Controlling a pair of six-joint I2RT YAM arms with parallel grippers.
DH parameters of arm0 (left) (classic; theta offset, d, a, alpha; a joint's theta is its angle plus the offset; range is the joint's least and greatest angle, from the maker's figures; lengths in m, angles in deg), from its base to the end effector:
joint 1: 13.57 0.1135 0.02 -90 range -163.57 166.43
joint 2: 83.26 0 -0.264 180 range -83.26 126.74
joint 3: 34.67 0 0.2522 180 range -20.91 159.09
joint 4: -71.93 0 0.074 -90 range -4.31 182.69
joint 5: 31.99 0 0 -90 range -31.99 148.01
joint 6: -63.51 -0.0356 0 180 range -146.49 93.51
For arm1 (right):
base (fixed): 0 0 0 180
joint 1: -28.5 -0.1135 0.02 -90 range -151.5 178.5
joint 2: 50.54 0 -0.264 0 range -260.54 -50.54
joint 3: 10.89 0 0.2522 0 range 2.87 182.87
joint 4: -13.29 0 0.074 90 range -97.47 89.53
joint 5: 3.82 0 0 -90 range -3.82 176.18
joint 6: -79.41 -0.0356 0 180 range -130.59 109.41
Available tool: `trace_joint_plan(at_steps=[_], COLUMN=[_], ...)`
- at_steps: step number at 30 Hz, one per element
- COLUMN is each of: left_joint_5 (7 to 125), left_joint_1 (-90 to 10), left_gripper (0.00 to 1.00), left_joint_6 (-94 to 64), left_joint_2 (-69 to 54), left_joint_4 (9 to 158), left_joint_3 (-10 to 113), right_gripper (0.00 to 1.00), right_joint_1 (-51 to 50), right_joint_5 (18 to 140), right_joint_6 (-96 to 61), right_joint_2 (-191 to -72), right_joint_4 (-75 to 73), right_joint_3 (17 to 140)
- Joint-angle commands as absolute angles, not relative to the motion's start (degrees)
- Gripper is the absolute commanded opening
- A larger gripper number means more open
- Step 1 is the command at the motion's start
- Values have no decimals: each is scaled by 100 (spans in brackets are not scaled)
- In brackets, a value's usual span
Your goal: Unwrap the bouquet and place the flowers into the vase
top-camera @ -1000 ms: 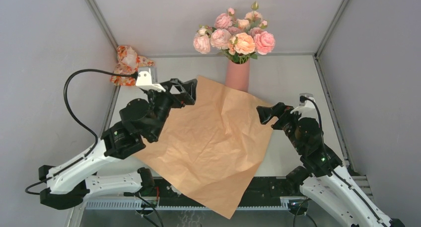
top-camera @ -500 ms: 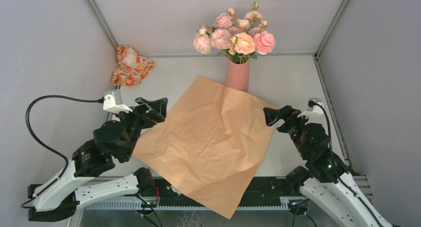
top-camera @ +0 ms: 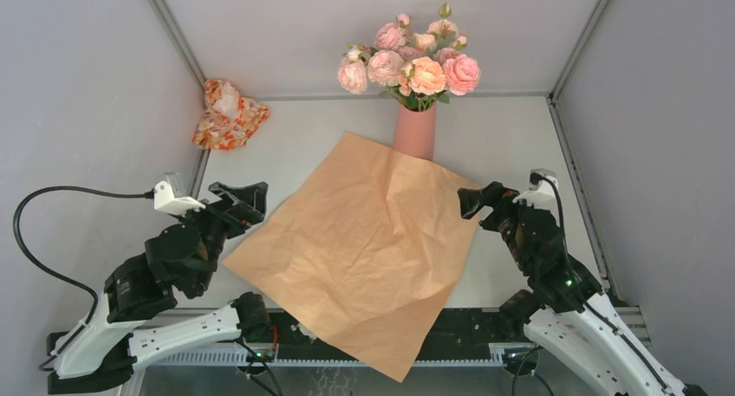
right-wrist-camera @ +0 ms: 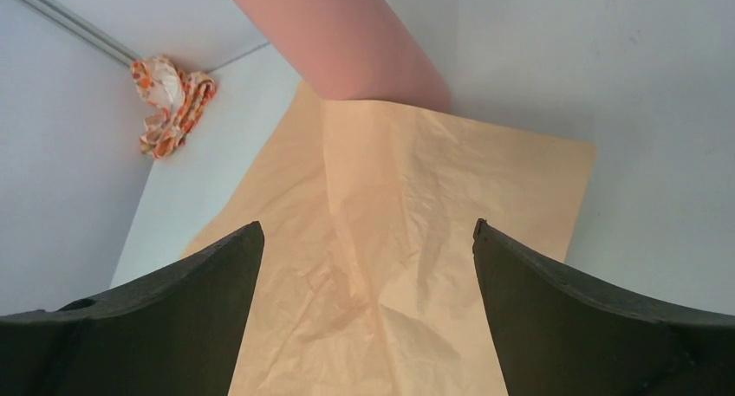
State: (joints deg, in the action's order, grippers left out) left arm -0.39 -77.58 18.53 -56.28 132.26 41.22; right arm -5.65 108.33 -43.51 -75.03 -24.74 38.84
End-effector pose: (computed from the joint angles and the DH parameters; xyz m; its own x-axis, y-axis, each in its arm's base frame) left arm 0.0454 -0.0238 0.4050 -0.1357 -0.5674 -0.8122 0.0129 0.8187 -0.5741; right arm 0.1004 0.0519 0.3068 -0.2710 0.4244 -0.8640 -0.0815 0.8842 0.4599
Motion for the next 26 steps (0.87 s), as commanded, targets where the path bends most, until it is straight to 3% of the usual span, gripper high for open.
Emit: trace_joint_plan(at_steps=[1,26], left_joint_5=[-264,-559], left_joint_1=[-7782,-7782], left_gripper=[97,100], left_joint_6=[2055,2449], left_joint_2=[-5571,-6076], left_joint_4=[13591,14329], left_joint_3=[4424,4435], right_gripper=[100,99], right_joint_1=[-810,-1824], right_joint_5=[10860,11777], right_joint_6=[-4416,-4466], right_joint_2=[-7841,-9350], right_joint_4=[-2088,-2189], right_joint_3=[4093,4901])
